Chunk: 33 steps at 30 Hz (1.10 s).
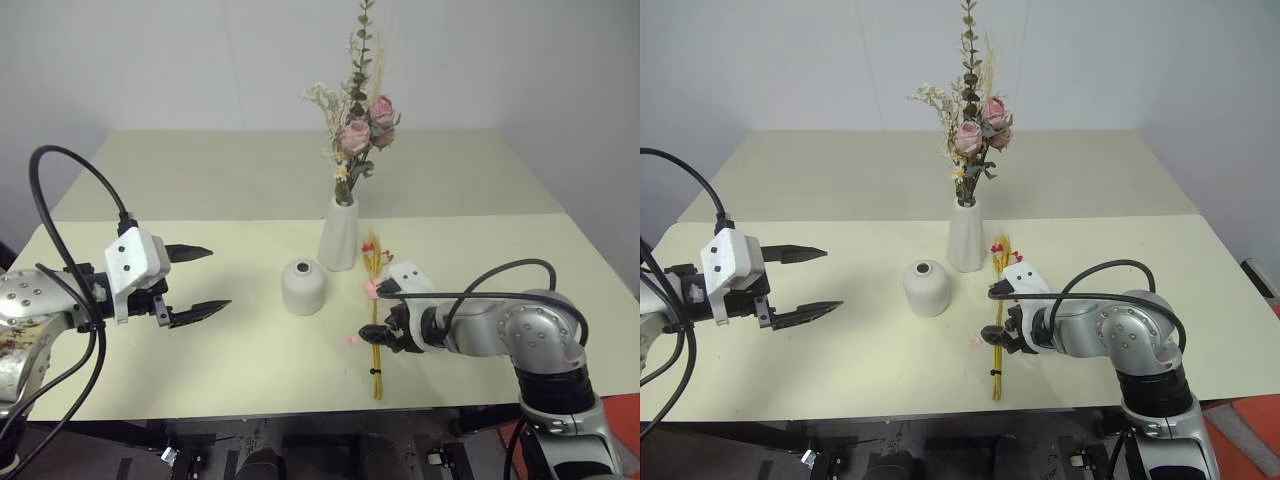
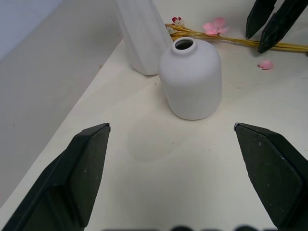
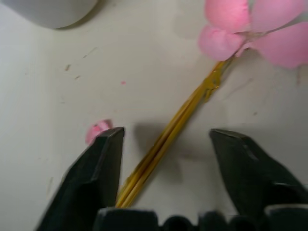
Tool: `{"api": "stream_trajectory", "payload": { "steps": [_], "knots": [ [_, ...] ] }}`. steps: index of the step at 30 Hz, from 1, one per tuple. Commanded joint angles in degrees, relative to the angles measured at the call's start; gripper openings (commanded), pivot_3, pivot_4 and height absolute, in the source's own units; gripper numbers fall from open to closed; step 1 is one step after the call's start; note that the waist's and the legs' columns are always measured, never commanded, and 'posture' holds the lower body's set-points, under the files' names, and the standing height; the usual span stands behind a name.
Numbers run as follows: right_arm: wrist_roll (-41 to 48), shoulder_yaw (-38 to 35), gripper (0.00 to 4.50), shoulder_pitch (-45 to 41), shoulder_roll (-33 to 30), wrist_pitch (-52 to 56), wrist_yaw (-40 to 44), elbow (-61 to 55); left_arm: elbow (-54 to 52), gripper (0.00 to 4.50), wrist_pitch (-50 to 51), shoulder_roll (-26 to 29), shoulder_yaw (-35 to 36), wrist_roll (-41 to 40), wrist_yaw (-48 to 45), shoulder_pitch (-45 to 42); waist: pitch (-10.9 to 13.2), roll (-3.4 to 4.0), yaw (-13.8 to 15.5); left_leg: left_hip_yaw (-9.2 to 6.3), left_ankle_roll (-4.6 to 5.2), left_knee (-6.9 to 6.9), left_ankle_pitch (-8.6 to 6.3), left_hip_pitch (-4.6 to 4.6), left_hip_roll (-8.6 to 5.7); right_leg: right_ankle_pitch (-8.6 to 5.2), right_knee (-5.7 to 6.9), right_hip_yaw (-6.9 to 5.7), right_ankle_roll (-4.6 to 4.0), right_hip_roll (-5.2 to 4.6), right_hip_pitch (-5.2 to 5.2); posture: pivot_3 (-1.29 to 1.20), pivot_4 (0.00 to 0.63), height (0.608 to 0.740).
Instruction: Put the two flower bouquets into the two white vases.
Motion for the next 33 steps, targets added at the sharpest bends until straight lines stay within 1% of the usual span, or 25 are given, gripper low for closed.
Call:
{"api": "stream_trajectory", "payload": {
  "steps": [1,5,7,10,15,16,18,20,21,23,25,26,27,28,29,31,33],
  "knots": [
    [-1.82,1.06,2.07,-0.51,0.57,0.46,0.85,-0.24,-2.02,4.50,-0.11,0.79,2.19,-0.15,0.62,0.13,0.00,0.00,-0.02,0.00,0.00,0.00,0.00,0.00,0.00,0.00,0.00,0.00,0.00,0.00,0.00,0.00,0.150,0.740],
    [-3.44,2.31,0.70,-1.01,0.47,0.46,1.56,-0.09,-2.24,4.50,0.09,0.75,2.11,-0.27,0.89,0.05,0.00,0.00,-0.06,0.00,0.00,0.00,0.00,0.01,0.01,0.00,0.01,0.00,0.00,0.00,0.00,0.00,0.150,0.740],
    [-4.23,1.54,0.06,-0.57,0.72,0.46,1.36,0.49,-2.12,4.50,0.06,0.87,2.14,-0.25,0.92,-0.05,0.00,-0.01,-0.08,0.00,0.00,0.00,0.00,0.02,0.01,0.00,0.02,0.00,0.00,0.02,0.00,0.00,0.150,0.740],
    [-5.07,-0.36,0.02,0.46,0.50,0.46,0.87,0.67,-1.71,4.50,-0.07,1.09,2.30,-0.15,0.79,-0.06,-0.02,-0.03,-0.06,0.00,0.00,0.00,0.00,0.02,0.01,0.00,0.01,0.00,0.00,0.02,0.01,0.00,0.150,0.740],
    [-7.20,-6.60,0.02,3.41,-1.17,0.46,-1.23,-0.13,-1.28,4.50,-0.26,1.26,2.04,-0.02,0.79,-0.36,-0.02,-0.04,0.45,-0.01,0.00,0.01,0.00,0.02,0.00,0.00,0.00,-0.01,0.00,0.00,0.05,0.00,0.150,0.740],
    [-8.03,-8.11,0.02,3.78,-1.37,0.46,-1.61,-0.26,-1.15,4.50,-0.33,1.28,1.92,0.02,0.80,-0.49,-0.02,-0.04,0.60,-0.01,0.00,0.01,0.00,0.02,-0.01,0.00,-0.01,-0.02,0.01,-0.01,0.06,0.00,0.150,0.740],
    [-11.64,-13.44,0.02,3.71,-0.91,-0.91,-2.55,-1.32,-0.54,4.50,-0.58,1.28,1.43,0.18,0.73,-1.12,-0.02,-0.04,1.03,0.00,0.00,0.02,0.00,0.02,-0.03,0.00,-0.02,-0.01,0.01,-0.03,0.08,0.00,0.150,0.740],
    [-15.04,-18.69,0.02,3.60,-2.13,-8.96,-1.87,-3.39,0.40,4.50,-1.06,1.32,0.57,0.52,0.49,-2.27,-0.01,-0.02,1.46,0.01,0.00,0.03,0.00,0.00,-0.04,0.00,-0.03,-0.01,0.02,-0.03,0.06,0.00,0.150,0.740],
    [-16.55,-19.91,0.02,3.78,-3.00,-12.68,-0.79,-4.48,0.79,4.50,-1.26,1.32,0.25,0.61,0.35,-2.76,0.01,0.01,1.53,0.02,0.00,0.02,0.00,-0.01,-0.04,0.00,-0.03,-0.01,0.02,-0.03,0.03,0.00,0.150,0.740],
    [-21.43,-19.45,0.02,5.48,-4.69,-21.71,1.33,-7.02,1.44,4.50,-1.52,1.28,-0.21,0.70,0.08,-3.62,0.01,0.01,1.50,0.02,0.00,0.01,0.00,-0.04,-0.04,0.00,-0.04,-0.01,0.03,-0.02,-0.01,0.00,0.150,0.740],
    [-28.15,-18.69,0.02,8.48,-6.46,-38.85,7.62,-9.29,2.43,4.50,-1.89,1.10,-0.69,0.77,-0.28,-4.74,0.00,0.00,1.44,0.02,0.00,-0.04,0.00,-0.02,-0.01,-0.01,-0.07,-0.02,0.04,0.01,0.00,0.00,0.150,0.740],
    [-30.14,-19.63,0.02,9.29,-5.40,-47.17,10.07,-10.34,2.95,4.50,-2.05,0.99,-0.78,0.69,-0.47,-5.24,0.00,0.00,1.35,0.02,0.00,-0.06,0.00,-0.02,-0.01,-0.02,-0.11,-0.03,0.06,0.02,0.00,0.00,0.150,0.740],
    [-30.15,-21.11,0.02,9.50,-3.65,-52.84,11.97,-11.45,3.39,4.50,-2.18,0.94,-0.73,0.60,-0.65,-5.57,0.00,0.00,1.08,0.03,0.00,-0.07,0.00,-0.01,-0.01,-0.03,-0.10,-0.02,0.06,0.02,0.00,0.00,0.150,0.740],
    [-29.89,-22.05,0.02,9.59,-2.15,-56.11,13.00,-11.87,3.69,4.50,-2.29,0.93,-0.65,0.55,-0.80,-5.74,0.00,0.00,0.76,0.06,0.00,-0.06,0.00,-0.01,-0.01,-0.02,-0.09,0.01,0.06,0.02,-0.02,0.00,0.150,0.740],
    [-25.68,-24.36,0.02,8.84,0.98,-59.37,15.16,-12.56,4.05,4.50,-2.36,1.00,-0.33,0.46,-0.95,-5.72,0.00,0.00,0.43,0.07,0.00,-0.05,0.00,-0.01,0.00,-0.02,-0.08,0.03,0.06,0.03,-0.01,0.00,0.150,0.740],
    [-20.92,-26.29,0.02,7.56,5.13,-64.32,17.91,-13.45,4.69,4.50,-2.57,1.22,0.20,0.37,-1.23,-5.55,0.01,0.01,-0.04,0.07,0.00,-0.02,0.00,0.03,0.02,0.00,-0.04,0.05,0.05,0.02,0.02,0.00,0.150,0.740],
    [-19.02,-24.31,0.02,6.09,7.89,-68.09,21.19,-14.55,4.99,4.50,-2.76,1.66,0.77,0.57,-1.55,-4.84,0.01,0.01,-0.13,0.06,0.00,-0.01,0.00,0.07,0.02,0.01,0.00,0.06,0.04,0.01,0.05,0.00,0.150,0.740]
  ]
}}
